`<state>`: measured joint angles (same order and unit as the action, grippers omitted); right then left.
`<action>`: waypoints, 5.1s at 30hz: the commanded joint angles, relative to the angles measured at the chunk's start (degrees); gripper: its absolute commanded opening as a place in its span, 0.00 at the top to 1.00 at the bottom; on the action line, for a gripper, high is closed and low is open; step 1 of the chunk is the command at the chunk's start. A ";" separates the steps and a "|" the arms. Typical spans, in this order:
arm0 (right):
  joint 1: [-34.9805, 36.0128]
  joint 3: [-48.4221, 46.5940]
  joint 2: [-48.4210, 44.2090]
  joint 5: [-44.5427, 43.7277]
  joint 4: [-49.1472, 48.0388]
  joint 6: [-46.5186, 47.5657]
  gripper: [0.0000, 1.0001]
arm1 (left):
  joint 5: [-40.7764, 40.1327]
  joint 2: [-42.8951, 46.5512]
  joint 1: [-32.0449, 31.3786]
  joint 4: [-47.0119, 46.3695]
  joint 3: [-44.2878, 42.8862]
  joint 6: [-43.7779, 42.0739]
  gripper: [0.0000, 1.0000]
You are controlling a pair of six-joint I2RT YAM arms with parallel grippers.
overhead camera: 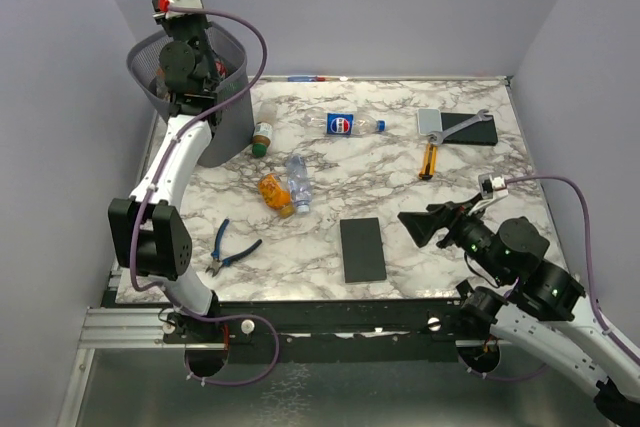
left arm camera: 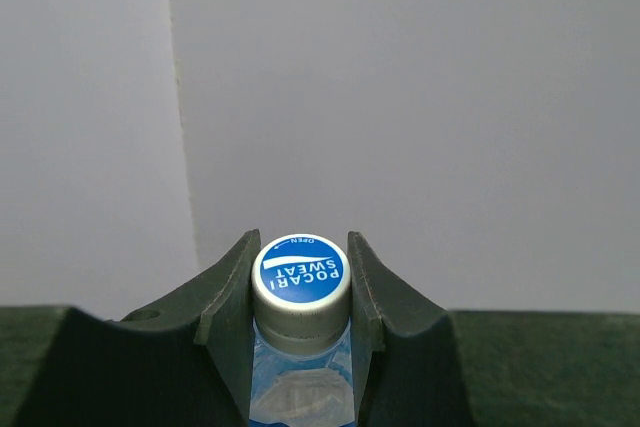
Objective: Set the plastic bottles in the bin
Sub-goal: Place the plastic bottle in the trash bin, then pick up the plastic bottle at the center of the board.
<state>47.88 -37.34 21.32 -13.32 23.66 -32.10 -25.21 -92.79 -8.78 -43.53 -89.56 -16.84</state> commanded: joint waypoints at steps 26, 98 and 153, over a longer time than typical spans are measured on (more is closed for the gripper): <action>-0.07 4.49 -0.05 -1.24 4.29 -8.63 0.02 | 3.91 -16.46 5.77 -8.14 8.64 20.01 1.00; -0.15 -34.80 91.80 7.02 -22.08 -8.83 0.09 | 2.65 75.92 -21.59 55.53 65.39 63.39 0.01; -1.21 17.92 26.32 2.41 -67.44 -23.50 0.64 | 41.62 33.53 -40.50 1.27 63.86 57.70 0.01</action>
<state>46.81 -18.74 47.16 -12.32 -38.94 -54.48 17.17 -58.46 -48.80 -40.62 -24.45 43.99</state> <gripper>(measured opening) 0.574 0.990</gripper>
